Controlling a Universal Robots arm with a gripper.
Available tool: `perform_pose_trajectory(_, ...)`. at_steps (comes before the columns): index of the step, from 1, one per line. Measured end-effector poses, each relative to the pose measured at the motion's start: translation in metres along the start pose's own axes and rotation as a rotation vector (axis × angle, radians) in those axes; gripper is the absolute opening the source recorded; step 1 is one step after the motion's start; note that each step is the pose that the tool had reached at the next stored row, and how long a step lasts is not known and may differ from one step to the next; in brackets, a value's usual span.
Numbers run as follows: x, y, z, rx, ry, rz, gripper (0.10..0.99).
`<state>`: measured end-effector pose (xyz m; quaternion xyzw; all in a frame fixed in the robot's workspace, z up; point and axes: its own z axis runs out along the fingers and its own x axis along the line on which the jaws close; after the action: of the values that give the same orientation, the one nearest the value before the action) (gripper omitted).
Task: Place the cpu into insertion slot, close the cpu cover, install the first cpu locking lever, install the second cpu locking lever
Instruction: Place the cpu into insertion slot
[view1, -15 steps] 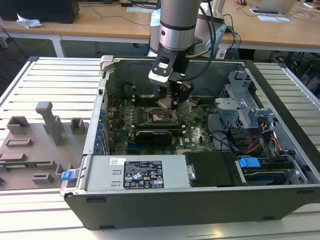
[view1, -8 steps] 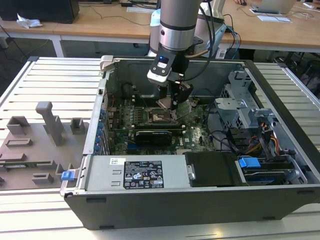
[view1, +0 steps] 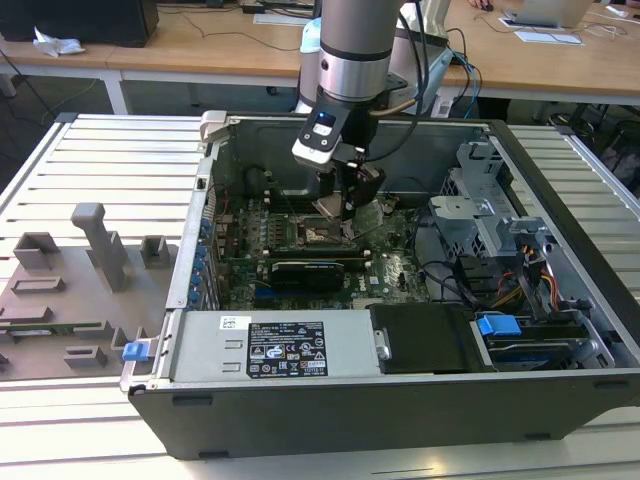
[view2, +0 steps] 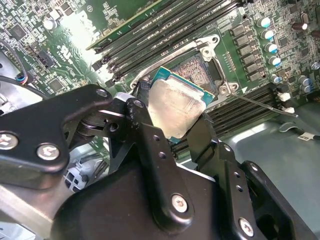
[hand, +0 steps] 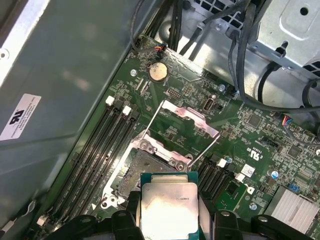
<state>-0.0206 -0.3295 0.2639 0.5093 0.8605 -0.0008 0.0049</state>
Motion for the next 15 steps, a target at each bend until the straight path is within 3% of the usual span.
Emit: perform_pose_trajectory(15, 0.0000, 0.0000, 0.0001, 0.003, -0.0052, 0.074, 0.541)
